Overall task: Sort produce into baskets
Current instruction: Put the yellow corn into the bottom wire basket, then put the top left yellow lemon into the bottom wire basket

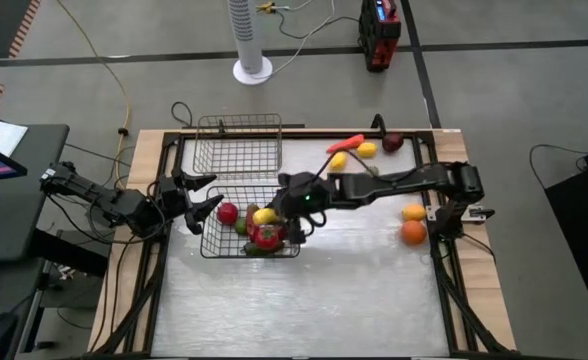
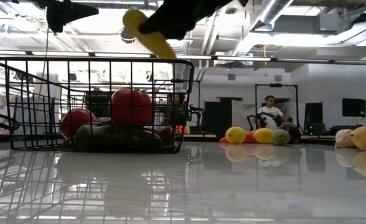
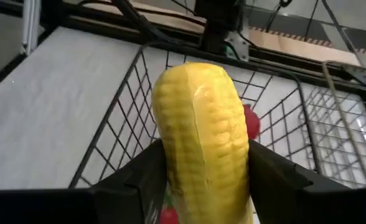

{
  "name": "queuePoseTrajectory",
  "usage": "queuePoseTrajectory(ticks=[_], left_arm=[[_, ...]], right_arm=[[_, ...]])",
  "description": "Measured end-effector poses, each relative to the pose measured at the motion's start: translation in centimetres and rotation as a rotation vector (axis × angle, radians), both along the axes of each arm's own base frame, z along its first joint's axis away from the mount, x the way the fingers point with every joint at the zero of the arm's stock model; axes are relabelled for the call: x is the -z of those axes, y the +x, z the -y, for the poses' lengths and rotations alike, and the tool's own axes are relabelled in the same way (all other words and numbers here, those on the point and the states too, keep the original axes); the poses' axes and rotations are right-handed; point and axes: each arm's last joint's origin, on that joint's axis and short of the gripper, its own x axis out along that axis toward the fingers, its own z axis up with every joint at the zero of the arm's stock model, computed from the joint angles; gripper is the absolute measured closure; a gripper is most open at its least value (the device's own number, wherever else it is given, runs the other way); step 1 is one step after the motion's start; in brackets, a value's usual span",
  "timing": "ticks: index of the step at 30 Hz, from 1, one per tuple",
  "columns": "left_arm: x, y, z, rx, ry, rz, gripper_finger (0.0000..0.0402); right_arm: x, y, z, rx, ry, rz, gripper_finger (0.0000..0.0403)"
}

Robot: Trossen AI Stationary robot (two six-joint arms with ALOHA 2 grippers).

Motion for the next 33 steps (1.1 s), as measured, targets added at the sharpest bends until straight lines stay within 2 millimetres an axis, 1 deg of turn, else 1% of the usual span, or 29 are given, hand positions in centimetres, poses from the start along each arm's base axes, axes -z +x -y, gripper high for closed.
queuePoseTrajectory(ticks=[2, 5, 10, 12, 15, 19, 20, 23, 29, 33], left_arm=[[0.0, 0.0, 0.0, -0.001, 0.008, -0.002, 0.0097], [-0.1, 0.0, 0.0, -0.002, 0.011, 0.000, 0.0097], [-0.2, 0.0, 0.0, -0.009, 0.031, -0.001, 0.0097], [-0.2, 0.0, 0.0, -0.010, 0.038, 0.003, 0.0097], [-0.3, 0.0, 0.0, -0.011, 0.042, 0.003, 0.0097], [-0.3, 0.0, 0.0, -0.011, 0.045, 0.001, 0.0097], [-0.3, 0.0, 0.0, -0.011, 0.046, 0.001, 0.0097], [-0.3, -0.1, 0.0, -0.012, 0.046, 0.001, 0.0097], [-0.3, -0.1, -0.1, -0.036, 0.047, -0.002, 0.0097], [-0.3, -0.1, -0.2, -0.063, 0.064, -0.015, 0.0097]], right_arm=[[0.6, 0.2, 0.2, 0.009, 0.011, -0.021, 0.0176], [0.9, 0.1, 1.0, 0.043, 0.038, -0.049, 0.0150], [0.7, -0.3, 2.4, 0.084, 0.101, -0.079, 0.0109], [0.0, -0.8, 2.9, 0.098, 0.100, -0.068, 0.0099], [-1.5, -2.0, 3.9, 0.166, 0.059, -0.067, 0.0093], [-3.6, -4.5, 6.0, 0.292, -0.008, -0.087, 0.0093], [-3.7, -5.3, 6.6, 0.318, -0.013, -0.092, 0.0093], [-3.1, -7.6, 8.3, 0.388, -0.013, -0.107, 0.0093], [0.9, -13.0, 11.3, 0.577, -0.041, -0.154, 0.0093], [3.5, -16.3, 12.8, 0.701, -0.004, -0.215, 0.0091]])
